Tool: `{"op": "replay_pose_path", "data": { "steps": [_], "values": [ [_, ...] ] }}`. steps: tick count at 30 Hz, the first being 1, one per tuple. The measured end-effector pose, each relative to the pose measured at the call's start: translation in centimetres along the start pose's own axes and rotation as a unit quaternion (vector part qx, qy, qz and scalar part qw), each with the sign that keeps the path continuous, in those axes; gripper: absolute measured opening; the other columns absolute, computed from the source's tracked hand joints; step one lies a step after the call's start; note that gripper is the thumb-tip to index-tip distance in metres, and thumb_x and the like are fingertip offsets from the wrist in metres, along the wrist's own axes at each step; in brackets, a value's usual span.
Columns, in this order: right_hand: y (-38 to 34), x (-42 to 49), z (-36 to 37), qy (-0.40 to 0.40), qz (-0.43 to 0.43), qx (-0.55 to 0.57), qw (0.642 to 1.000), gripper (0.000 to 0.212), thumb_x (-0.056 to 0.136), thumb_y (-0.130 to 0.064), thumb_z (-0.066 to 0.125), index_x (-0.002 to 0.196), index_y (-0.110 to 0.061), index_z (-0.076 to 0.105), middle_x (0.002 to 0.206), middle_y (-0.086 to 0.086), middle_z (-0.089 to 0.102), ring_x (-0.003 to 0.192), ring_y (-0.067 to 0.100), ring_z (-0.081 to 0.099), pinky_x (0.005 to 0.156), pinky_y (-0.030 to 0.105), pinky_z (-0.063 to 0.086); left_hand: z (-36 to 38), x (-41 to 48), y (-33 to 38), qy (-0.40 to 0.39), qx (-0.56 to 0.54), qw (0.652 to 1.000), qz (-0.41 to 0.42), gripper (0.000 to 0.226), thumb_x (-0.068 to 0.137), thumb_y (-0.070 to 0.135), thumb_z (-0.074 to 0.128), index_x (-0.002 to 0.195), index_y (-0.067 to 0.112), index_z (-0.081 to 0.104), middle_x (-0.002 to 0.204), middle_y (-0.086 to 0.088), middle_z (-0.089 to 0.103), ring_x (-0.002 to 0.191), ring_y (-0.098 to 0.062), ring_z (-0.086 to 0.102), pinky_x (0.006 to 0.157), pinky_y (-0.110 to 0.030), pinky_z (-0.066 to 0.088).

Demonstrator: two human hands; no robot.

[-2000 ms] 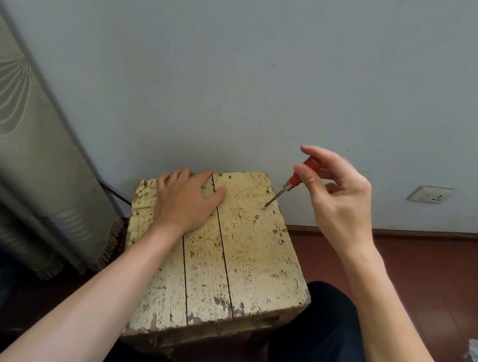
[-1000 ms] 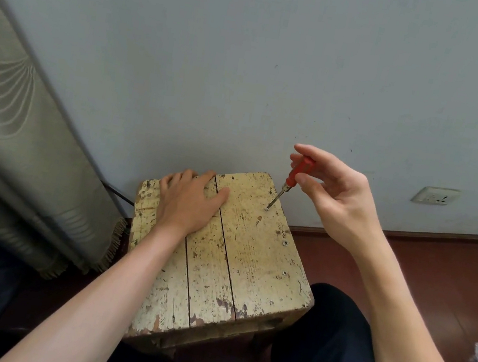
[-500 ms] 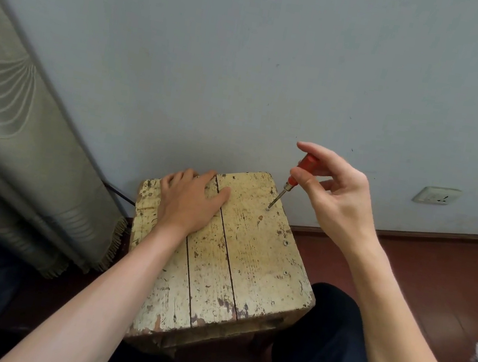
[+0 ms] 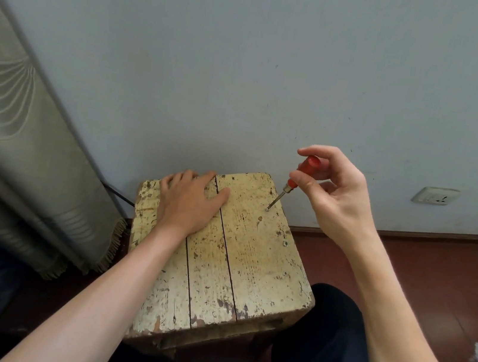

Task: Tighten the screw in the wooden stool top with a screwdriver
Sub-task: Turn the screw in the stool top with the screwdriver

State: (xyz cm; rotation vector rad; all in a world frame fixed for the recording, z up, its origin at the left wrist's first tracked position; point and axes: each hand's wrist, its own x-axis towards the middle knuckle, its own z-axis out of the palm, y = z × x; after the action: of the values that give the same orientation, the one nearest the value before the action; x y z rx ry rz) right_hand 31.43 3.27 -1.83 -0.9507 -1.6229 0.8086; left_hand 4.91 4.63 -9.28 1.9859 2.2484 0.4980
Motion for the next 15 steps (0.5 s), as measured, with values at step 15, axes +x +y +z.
{"op": "replay_pose_path", "data": {
  "steps": [15],
  "values": [
    [0.4,-0.3,-1.0,-0.017,-0.006,-0.003,1.000,0.041,0.103,-0.004,0.071,0.131,-0.034,0.073,0.113,-0.004,0.078,0.103,0.021,0.081,0.099,0.053,0.061,0.0,0.0,0.0,0.002,0.003,1.000,0.004,0.073,0.091,0.079,0.028,0.148,0.038,0.047,0.137,0.000,0.055,0.134,-0.021,0.043,0.114,-0.044,0.022]
  ]
}}
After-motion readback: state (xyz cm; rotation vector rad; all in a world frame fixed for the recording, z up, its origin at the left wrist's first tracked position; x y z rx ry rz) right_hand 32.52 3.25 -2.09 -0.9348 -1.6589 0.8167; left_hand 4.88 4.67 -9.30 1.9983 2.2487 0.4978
